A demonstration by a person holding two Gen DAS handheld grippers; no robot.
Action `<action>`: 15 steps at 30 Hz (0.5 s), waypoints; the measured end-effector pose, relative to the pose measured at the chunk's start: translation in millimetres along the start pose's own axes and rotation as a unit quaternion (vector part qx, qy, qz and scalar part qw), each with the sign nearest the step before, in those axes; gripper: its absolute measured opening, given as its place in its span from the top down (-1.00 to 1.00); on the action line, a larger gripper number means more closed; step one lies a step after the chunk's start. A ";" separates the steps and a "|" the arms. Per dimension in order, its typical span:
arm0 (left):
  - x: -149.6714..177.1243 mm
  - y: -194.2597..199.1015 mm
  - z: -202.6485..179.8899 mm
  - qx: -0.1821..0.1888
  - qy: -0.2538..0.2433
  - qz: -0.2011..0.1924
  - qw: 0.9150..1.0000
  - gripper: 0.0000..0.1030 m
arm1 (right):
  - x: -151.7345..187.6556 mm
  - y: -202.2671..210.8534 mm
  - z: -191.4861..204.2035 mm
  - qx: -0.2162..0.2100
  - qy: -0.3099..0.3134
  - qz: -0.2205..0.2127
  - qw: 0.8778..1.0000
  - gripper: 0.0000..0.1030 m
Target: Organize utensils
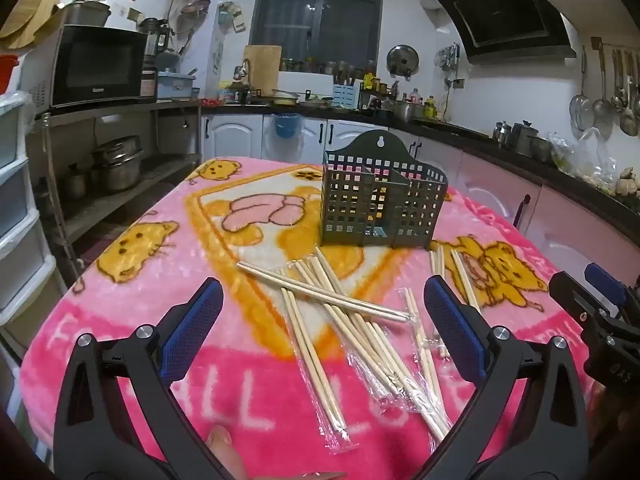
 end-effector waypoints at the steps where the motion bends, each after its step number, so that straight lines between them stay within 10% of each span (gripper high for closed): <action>1: 0.1 -0.8 -0.8 0.000 -0.004 0.005 1.000 -0.80 | -0.2 -0.1 0.2 0.002 0.002 -0.002 1.000 -0.88; 15: -9.2 -0.1 -6.2 0.000 -0.005 0.000 1.000 -0.80 | -4.8 10.4 1.0 -0.011 0.002 -0.012 1.000 -0.88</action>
Point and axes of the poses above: each gripper's, at about its wrist camera, not at the fingertips, and y roughly against the way its jaws point, z to its left, x to its underside, the point moved 1 cm from there along -y, roughly the way its jaws point, and after that the axes turned 14 degrees about -y, right-handed, at the moved point
